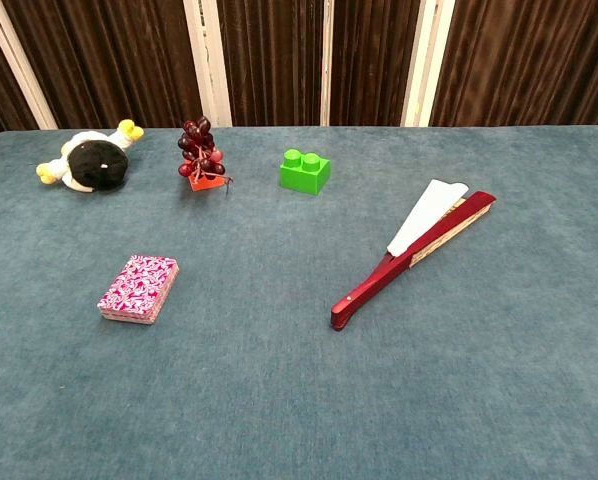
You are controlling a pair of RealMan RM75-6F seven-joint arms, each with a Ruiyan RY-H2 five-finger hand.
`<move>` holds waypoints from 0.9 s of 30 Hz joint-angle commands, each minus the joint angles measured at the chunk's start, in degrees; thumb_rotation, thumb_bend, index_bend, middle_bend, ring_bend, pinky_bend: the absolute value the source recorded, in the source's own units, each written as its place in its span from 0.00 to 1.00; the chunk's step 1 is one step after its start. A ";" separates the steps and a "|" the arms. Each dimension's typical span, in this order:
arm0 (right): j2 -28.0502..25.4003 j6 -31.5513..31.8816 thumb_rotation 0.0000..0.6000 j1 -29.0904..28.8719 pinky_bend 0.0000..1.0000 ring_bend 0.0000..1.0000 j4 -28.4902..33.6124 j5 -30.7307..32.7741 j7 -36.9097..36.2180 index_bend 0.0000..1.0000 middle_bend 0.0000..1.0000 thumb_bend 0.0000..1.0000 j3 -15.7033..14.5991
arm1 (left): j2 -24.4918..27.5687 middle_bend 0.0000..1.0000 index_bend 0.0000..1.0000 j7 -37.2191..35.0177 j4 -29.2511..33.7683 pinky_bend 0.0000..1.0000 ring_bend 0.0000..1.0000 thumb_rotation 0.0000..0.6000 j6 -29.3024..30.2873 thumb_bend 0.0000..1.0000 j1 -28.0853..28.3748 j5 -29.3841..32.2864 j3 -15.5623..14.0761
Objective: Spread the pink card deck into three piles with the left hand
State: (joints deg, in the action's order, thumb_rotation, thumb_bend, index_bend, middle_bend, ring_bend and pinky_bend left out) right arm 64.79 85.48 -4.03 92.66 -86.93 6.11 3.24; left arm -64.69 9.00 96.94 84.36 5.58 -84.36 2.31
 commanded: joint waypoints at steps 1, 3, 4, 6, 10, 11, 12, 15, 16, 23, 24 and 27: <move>-0.05 -0.03 1.00 -0.02 0.05 0.00 0.07 0.03 -0.02 0.00 0.00 0.37 0.02 | 0.04 0.00 0.00 -0.02 0.04 0.00 0.00 1.00 -0.09 0.12 0.02 0.05 -0.03; 0.00 -0.09 1.00 0.00 0.05 0.00 -0.02 0.11 -0.04 0.00 0.00 0.37 0.00 | 0.05 0.00 0.00 -0.04 0.06 0.00 0.00 1.00 -0.16 0.12 0.03 0.11 -0.02; 0.04 -0.09 1.00 -0.01 0.05 0.00 -0.10 0.11 -0.06 0.00 0.00 0.37 0.00 | 0.06 0.00 0.00 0.01 0.07 0.00 0.00 1.00 -0.23 0.12 0.05 0.15 -0.04; 0.01 -0.01 1.00 -0.01 0.05 0.00 0.01 0.06 0.01 0.00 0.00 0.37 0.03 | 0.13 0.00 0.00 0.11 0.16 0.00 0.00 1.00 -0.46 0.12 0.12 0.17 -0.11; -0.11 -0.06 1.00 -0.11 0.05 0.00 0.33 0.02 0.17 0.00 0.00 0.37 0.10 | 0.25 0.00 0.00 0.97 0.18 0.00 0.00 1.00 -1.32 0.12 0.47 0.28 -0.30; -0.12 -0.09 1.00 -0.12 0.05 0.00 0.34 0.04 0.19 0.00 0.00 0.37 0.10 | 0.27 0.00 0.00 1.08 0.20 0.00 0.00 1.00 -1.43 0.12 0.54 0.32 -0.28; -0.04 -0.11 1.00 -0.03 0.05 0.00 0.35 0.04 0.18 0.00 0.00 0.37 -0.03 | 0.32 0.00 0.00 1.42 0.26 0.00 0.00 1.00 -1.76 0.12 0.78 0.39 -0.21; 0.03 -0.18 1.00 -0.02 0.05 0.00 0.34 0.24 -0.04 0.00 0.00 0.37 0.02 | 0.91 0.00 0.00 3.17 1.45 0.00 0.00 1.00 -3.92 0.12 2.21 0.75 0.11; 0.02 -0.24 1.00 -0.07 0.05 0.00 0.38 0.32 -0.20 0.00 0.00 0.37 0.09 | 1.34 0.00 0.00 4.32 2.28 0.00 0.00 1.00 -5.14 0.11 3.02 1.02 0.31; 0.09 -0.52 1.00 -0.29 0.05 0.00 0.32 -0.01 -0.41 0.00 0.00 0.37 -0.02 | 1.87 0.00 0.04 13.72 8.22 0.00 0.00 1.00 -16.01 0.10 9.87 7.20 2.36; 0.05 -0.51 1.00 -0.27 0.05 0.00 0.30 0.08 -0.60 0.00 0.00 0.37 0.01 | 1.46 0.00 0.04 15.67 9.13 0.00 0.00 1.00 -18.33 0.10 11.37 9.46 2.87; -0.08 -0.46 1.00 -0.23 0.05 0.00 0.34 0.26 -1.08 0.00 0.00 0.37 0.13 | -0.49 0.00 0.05 21.26 10.00 0.00 0.00 1.00 -22.73 0.10 15.05 14.77 4.01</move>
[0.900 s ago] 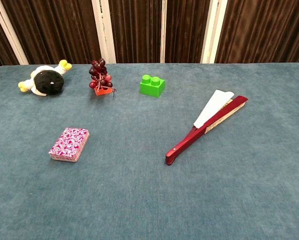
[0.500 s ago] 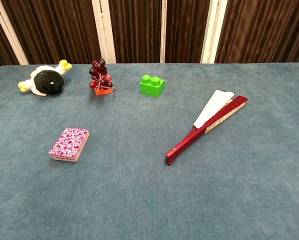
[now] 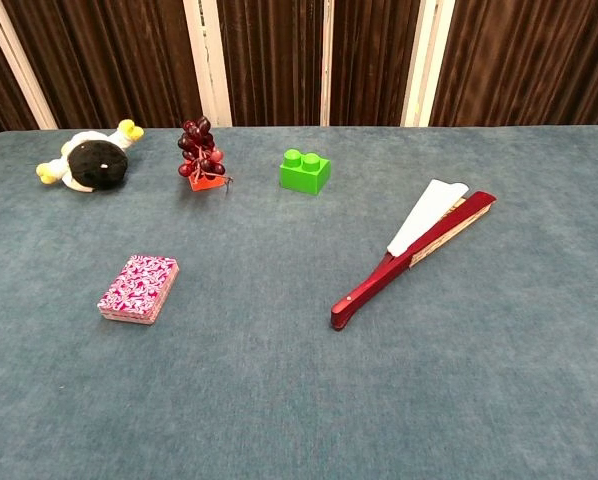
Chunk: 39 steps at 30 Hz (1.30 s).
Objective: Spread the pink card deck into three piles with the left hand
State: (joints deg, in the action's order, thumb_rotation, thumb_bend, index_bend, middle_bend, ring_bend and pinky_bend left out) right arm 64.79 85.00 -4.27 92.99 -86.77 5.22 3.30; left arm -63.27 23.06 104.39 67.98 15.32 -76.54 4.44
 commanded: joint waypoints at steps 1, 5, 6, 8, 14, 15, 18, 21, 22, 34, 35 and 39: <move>-0.10 -0.02 1.00 -0.01 0.05 0.00 0.03 0.10 -0.22 0.00 0.00 0.37 0.06 | -3.22 0.00 0.06 9.70 2.46 0.00 0.00 1.00 -7.58 0.10 6.82 9.25 2.35; -0.11 0.02 1.00 0.03 0.05 0.00 0.07 -0.05 -0.21 0.00 0.00 0.37 -0.04 | -7.47 0.00 0.06 16.37 1.54 0.00 0.00 1.00 -9.74 0.10 10.77 16.25 3.25; -0.10 0.02 1.00 0.04 0.05 0.00 0.06 -0.01 -0.31 0.00 0.00 0.37 -0.03 | -8.99 0.00 0.06 18.44 0.95 0.00 0.00 1.00 -10.05 0.10 12.04 18.67 3.52; -0.15 -0.07 1.00 0.04 0.05 0.00 0.07 0.16 -0.58 0.00 0.00 0.37 0.00 | -11.41 0.00 0.08 21.45 -0.13 0.00 0.00 1.00 -10.20 0.10 14.04 22.47 3.94; -0.26 -0.23 1.00 -0.03 0.05 0.00 0.13 0.17 -1.10 0.00 0.00 0.37 0.00 | -16.69 0.00 0.11 27.07 -2.42 0.00 0.00 1.00 -10.14 0.12 18.87 31.43 4.64; -0.30 -0.25 1.00 -0.03 0.05 0.00 0.16 0.14 -1.23 0.00 0.00 0.37 -0.01 | -17.52 0.00 0.12 27.89 -2.75 0.00 0.00 1.00 -9.95 0.12 19.73 32.93 4.74; -0.34 -0.34 1.00 -0.06 0.05 0.00 0.17 0.15 -1.46 0.00 0.00 0.37 -0.03 | -19.43 0.00 0.13 29.51 -3.47 0.00 0.00 1.00 -9.67 0.14 21.72 36.02 4.87; -0.39 -0.37 1.00 -0.06 0.05 0.00 0.18 0.18 -1.66 0.00 0.00 0.37 -0.03 | -21.05 0.00 0.14 30.97 -4.45 0.00 0.00 1.00 -9.32 0.15 23.62 38.56 4.96; -0.40 -0.38 1.00 -0.07 0.05 0.00 0.19 0.19 -1.73 0.00 0.00 0.37 -0.03 | -21.50 0.00 0.14 31.30 -4.77 0.00 0.00 1.00 -9.19 0.16 24.13 39.19 5.01; -0.51 -0.60 1.00 -0.16 0.05 0.00 0.21 0.32 -2.24 0.00 0.00 0.37 0.00 | -26.08 0.00 0.21 33.11 -8.26 0.00 0.00 1.00 -8.33 0.20 29.02 45.79 4.32; -0.55 -0.56 1.00 -0.16 0.05 0.00 0.25 0.30 -2.26 0.00 0.00 0.37 0.02 | -26.32 0.00 0.23 33.06 -8.46 0.00 0.00 1.00 -8.13 0.22 29.29 46.04 4.18; -0.56 -0.63 1.00 -0.17 0.05 0.00 0.30 0.34 -2.29 0.00 0.00 0.37 0.00 | -26.78 0.00 0.35 32.40 -8.79 0.00 0.00 1.00 -7.38 0.30 29.86 46.28 3.85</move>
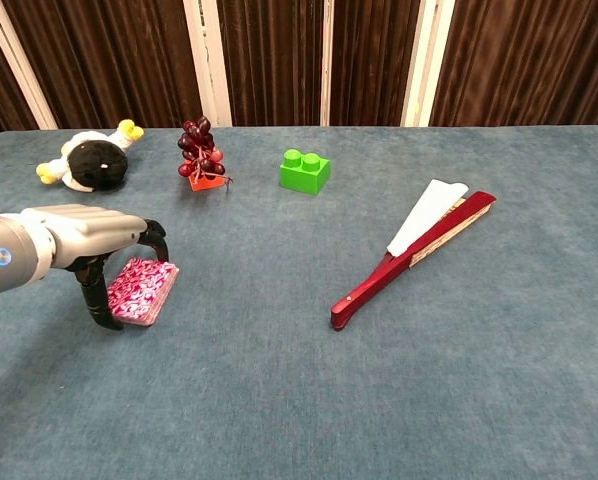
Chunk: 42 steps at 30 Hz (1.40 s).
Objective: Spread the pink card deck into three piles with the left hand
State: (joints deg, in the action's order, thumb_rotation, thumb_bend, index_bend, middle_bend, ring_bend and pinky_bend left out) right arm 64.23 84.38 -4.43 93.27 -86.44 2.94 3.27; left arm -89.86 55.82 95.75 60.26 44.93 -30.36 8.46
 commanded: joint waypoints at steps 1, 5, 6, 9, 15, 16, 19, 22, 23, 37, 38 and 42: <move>0.02 0.01 1.00 0.00 0.05 0.00 0.02 0.00 0.00 0.00 0.00 0.37 0.00 | -0.20 0.00 0.37 -0.49 -0.21 0.00 0.00 1.00 0.48 0.31 0.34 0.09 -0.25; 0.06 0.13 1.00 0.04 0.05 0.00 -0.03 -0.06 0.00 0.00 0.00 0.37 0.00 | -0.15 0.00 0.45 -1.88 -0.25 0.01 0.00 1.00 1.22 0.36 0.45 -0.69 -0.43; 0.06 0.14 1.00 0.05 0.05 0.00 -0.03 -0.05 -0.02 0.00 0.00 0.37 0.00 | -0.04 0.00 0.46 -2.53 -0.08 0.01 0.00 1.00 1.40 0.37 0.35 -1.08 -0.30; 0.05 0.15 1.00 0.06 0.05 0.00 -0.06 0.00 -0.04 0.00 0.00 0.37 0.02 | 0.97 0.00 0.47 -5.22 1.08 0.01 0.00 1.00 2.01 0.37 -0.12 -3.25 0.18; 0.04 0.28 1.00 0.12 0.05 0.00 -0.06 -0.07 0.01 0.00 0.00 0.37 -0.01 | 5.12 0.00 0.48 -8.48 4.97 0.01 0.00 1.00 3.35 0.37 -1.25 -7.38 0.20; 0.04 0.28 1.00 0.13 0.05 0.00 -0.06 -0.05 0.01 0.00 0.00 0.37 -0.01 | 6.29 0.00 0.48 -8.93 5.80 0.01 0.00 1.00 3.57 0.37 -1.67 -8.06 -0.25; 0.04 0.31 1.00 0.15 0.05 0.00 -0.01 -0.06 0.13 0.00 0.00 0.37 -0.02 | 8.73 0.00 0.48 -9.91 6.74 0.01 0.00 1.00 3.76 0.37 -2.71 -9.60 -1.73; 0.05 0.32 1.00 0.13 0.05 0.00 0.02 -0.08 0.26 0.00 0.00 0.37 -0.02 | 10.49 0.00 0.48 -10.93 6.67 0.01 0.00 1.00 3.64 0.37 -3.80 -10.47 -3.30; 0.07 0.30 1.00 0.13 0.05 0.00 0.04 -0.07 0.32 0.00 0.00 0.37 -0.03 | 11.01 0.00 0.48 -11.37 6.37 0.01 0.00 1.00 3.57 0.37 -4.25 -10.59 -3.87; 0.17 0.38 1.00 0.21 0.05 0.00 0.20 0.13 0.78 0.00 0.00 0.37 0.01 | 9.97 0.00 0.47 -17.77 -0.99 0.01 0.00 1.00 -0.04 0.37 -7.12 -12.71 -7.41; 0.16 0.40 1.00 0.23 0.05 0.00 0.20 0.15 0.74 0.00 0.00 0.37 0.02 | 9.72 0.00 0.46 -17.67 -1.35 0.01 0.00 1.00 -0.13 0.37 -7.11 -12.62 -7.53; 0.10 0.40 1.00 0.25 0.05 0.00 0.18 0.14 0.48 0.00 0.00 0.37 0.01 | 8.54 0.00 0.45 -17.21 -3.08 0.01 0.00 1.00 -0.63 0.37 -7.04 -11.23 -7.76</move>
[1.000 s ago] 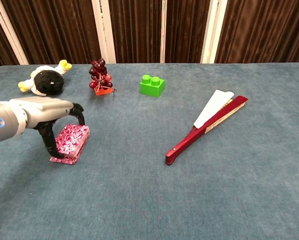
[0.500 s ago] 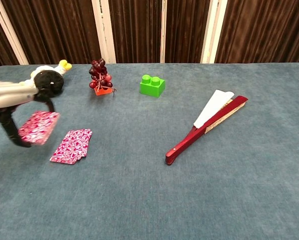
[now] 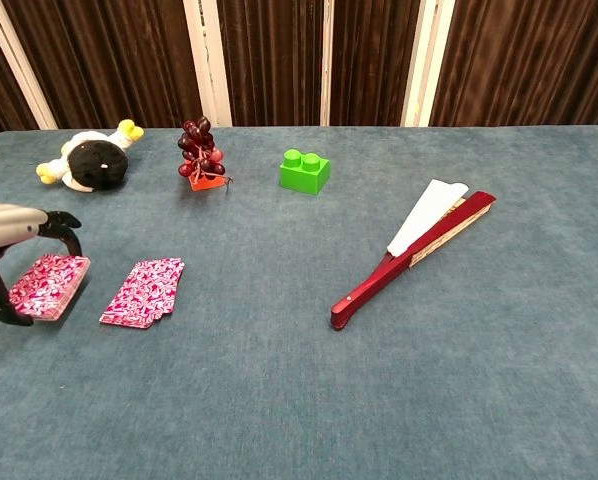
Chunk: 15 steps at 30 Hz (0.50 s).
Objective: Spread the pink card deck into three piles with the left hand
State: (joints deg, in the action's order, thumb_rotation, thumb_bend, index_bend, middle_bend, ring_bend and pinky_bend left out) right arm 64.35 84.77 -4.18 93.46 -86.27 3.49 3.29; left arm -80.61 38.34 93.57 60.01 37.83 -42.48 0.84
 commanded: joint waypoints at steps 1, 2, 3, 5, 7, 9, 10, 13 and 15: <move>-0.01 0.04 1.00 -0.01 0.05 0.00 -0.03 -0.08 -0.07 0.00 0.00 0.37 0.01 | -0.98 0.00 0.45 0.34 -1.23 0.01 0.00 1.00 -0.56 0.37 0.12 1.16 -0.13; 0.00 0.06 1.00 -0.02 0.05 0.00 -0.05 -0.15 -0.07 0.00 0.00 0.37 0.00 | -1.35 0.00 0.45 0.46 -1.62 0.01 0.00 1.00 -0.69 0.37 0.23 1.38 -0.09; 0.00 0.07 1.00 -0.02 0.05 0.00 -0.06 -0.20 -0.06 0.00 0.00 0.37 -0.02 | -1.60 0.00 0.44 0.55 -1.81 0.01 0.00 1.00 -0.69 0.37 0.30 1.38 -0.06; 0.02 0.14 1.00 0.00 0.05 0.00 -0.08 -0.26 -0.03 0.00 0.00 0.37 -0.03 | -2.18 0.00 0.42 0.62 -2.04 0.01 0.00 1.00 -0.66 0.36 0.42 1.26 0.00; 0.02 0.16 1.00 0.02 0.05 0.00 -0.06 -0.20 -0.07 0.00 0.00 0.37 -0.01 | -2.54 0.00 0.40 0.84 -1.95 0.01 0.00 1.00 -0.61 0.34 0.55 0.96 -0.07; 0.00 0.13 1.00 0.02 0.05 0.00 -0.07 -0.14 -0.11 0.00 0.00 0.37 0.00 | -2.64 0.00 0.38 1.24 -1.79 0.01 0.00 1.00 -0.53 0.31 0.64 0.89 -0.23; 0.01 0.17 1.00 0.04 0.05 0.00 -0.10 -0.16 -0.15 0.00 0.00 0.37 0.00 | -2.66 0.00 0.38 1.56 -1.63 0.01 0.00 1.00 -0.44 0.31 0.69 0.98 -0.34; 0.01 0.23 1.00 0.05 0.05 0.00 -0.14 -0.25 -0.17 0.00 0.00 0.37 -0.02 | -2.57 0.00 0.36 2.33 -1.39 0.01 0.00 1.00 -0.15 0.29 0.82 1.57 -0.44; 0.01 0.24 1.00 0.05 0.05 0.00 -0.14 -0.29 -0.17 0.00 0.00 0.37 -0.02 | -2.39 0.00 0.35 2.63 -1.20 0.01 0.00 1.00 -0.11 0.28 0.90 2.10 -0.41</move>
State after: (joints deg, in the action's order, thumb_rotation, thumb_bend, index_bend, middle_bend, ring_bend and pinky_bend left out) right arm 64.36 85.01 -4.13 93.33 -86.55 3.31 3.27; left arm -83.09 40.85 92.27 59.85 38.68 -40.54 0.43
